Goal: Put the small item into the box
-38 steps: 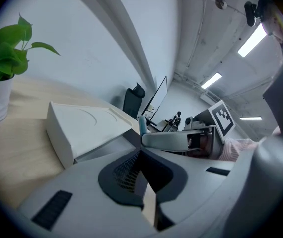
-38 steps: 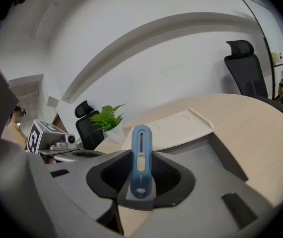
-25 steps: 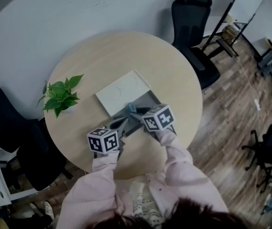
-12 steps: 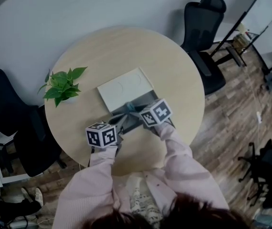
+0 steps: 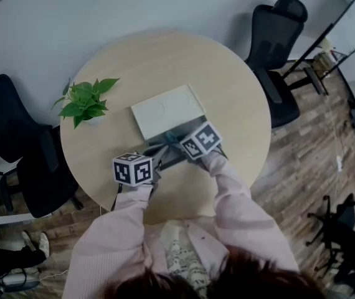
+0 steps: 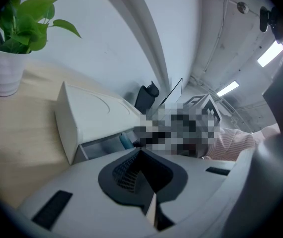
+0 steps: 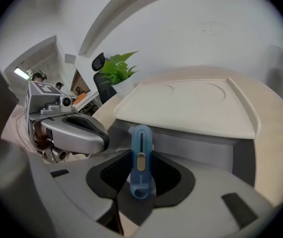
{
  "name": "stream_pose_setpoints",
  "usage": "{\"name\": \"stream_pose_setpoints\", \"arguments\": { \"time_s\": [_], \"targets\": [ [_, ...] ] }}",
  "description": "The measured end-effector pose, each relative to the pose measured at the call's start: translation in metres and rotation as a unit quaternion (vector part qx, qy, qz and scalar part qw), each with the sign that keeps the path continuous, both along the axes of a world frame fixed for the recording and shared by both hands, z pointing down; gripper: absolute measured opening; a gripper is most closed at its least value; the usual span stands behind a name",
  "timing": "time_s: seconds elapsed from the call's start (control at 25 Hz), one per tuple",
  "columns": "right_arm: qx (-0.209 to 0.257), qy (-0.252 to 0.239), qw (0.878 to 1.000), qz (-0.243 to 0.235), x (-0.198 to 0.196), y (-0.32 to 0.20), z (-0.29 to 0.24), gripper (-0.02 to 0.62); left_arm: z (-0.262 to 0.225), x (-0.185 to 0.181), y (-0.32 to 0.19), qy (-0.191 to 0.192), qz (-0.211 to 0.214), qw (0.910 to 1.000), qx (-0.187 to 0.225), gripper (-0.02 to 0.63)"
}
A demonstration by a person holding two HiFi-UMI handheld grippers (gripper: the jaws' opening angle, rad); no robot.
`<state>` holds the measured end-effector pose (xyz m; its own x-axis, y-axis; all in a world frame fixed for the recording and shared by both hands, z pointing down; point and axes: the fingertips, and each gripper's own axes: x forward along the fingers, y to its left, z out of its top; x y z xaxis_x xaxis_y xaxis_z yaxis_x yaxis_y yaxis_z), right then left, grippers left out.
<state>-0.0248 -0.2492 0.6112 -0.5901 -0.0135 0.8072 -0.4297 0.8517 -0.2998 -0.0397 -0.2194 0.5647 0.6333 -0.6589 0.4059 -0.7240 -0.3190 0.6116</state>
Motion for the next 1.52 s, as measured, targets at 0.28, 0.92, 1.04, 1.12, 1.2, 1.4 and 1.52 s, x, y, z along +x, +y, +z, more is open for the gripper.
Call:
{"name": "stream_pose_setpoints", "arguments": {
  "time_s": [0.28,0.92,1.04,1.12,1.2,1.4,1.52],
  "targets": [
    [-0.005,0.027,0.999,-0.023,-0.002,-0.003,0.01,0.135,0.002,-0.004,-0.001,-0.006,-0.003,1.0,-0.006,0.011],
    [-0.011,0.056,0.998,-0.038,-0.009,-0.005,0.025,0.137,0.006,-0.009,-0.002,-0.015,-0.01,0.9998,-0.009,0.011],
    [-0.007,0.063,0.997,-0.039,-0.009,-0.006,0.027,0.137,0.007,-0.008,-0.002,-0.016,-0.01,0.9998,-0.009,0.011],
    [-0.006,0.066,0.997,-0.039,-0.01,-0.006,0.028,0.137,0.007,-0.008,-0.001,-0.016,-0.01,0.9998,-0.01,0.011],
    [-0.005,0.07,0.997,-0.038,-0.011,-0.006,0.029,0.137,0.007,-0.008,-0.001,-0.017,-0.01,0.9998,-0.011,0.011],
    [0.005,0.083,0.996,-0.04,-0.011,-0.005,0.032,0.137,0.007,-0.007,0.001,-0.019,-0.007,0.9997,-0.012,0.011],
    [0.014,0.09,0.995,-0.042,-0.012,-0.006,0.032,0.137,0.006,-0.007,0.001,-0.019,-0.007,0.9998,-0.01,0.011]
  ]
}}
